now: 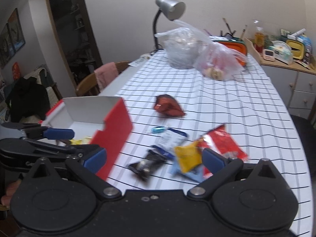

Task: Organize snacks
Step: 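Withdraw both tools from the box toward the remaining snacks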

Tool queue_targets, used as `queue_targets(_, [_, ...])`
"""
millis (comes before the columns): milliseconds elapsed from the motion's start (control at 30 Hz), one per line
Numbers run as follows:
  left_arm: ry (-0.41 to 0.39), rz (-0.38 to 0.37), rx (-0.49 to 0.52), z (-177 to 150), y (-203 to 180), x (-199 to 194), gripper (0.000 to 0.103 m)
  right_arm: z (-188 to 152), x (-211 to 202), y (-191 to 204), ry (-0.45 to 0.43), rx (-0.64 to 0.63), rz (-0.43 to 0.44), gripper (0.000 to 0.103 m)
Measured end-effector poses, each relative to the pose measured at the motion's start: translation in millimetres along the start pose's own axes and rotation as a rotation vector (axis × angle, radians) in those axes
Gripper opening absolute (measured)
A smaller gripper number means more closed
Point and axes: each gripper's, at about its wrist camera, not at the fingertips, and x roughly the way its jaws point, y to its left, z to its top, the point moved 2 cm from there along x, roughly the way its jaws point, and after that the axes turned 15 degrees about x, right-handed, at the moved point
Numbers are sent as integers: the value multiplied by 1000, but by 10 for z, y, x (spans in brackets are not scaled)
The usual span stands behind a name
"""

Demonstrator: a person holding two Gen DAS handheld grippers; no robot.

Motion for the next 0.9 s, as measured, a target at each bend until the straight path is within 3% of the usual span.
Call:
queue_targets(467, [94, 7, 51, 130, -574, 632, 78, 190, 360, -845, 68, -54, -86, 103])
queue_targets(900, [213, 83, 75, 66, -686, 1210, 78, 241, 932, -1127, 150, -117, -95, 101])
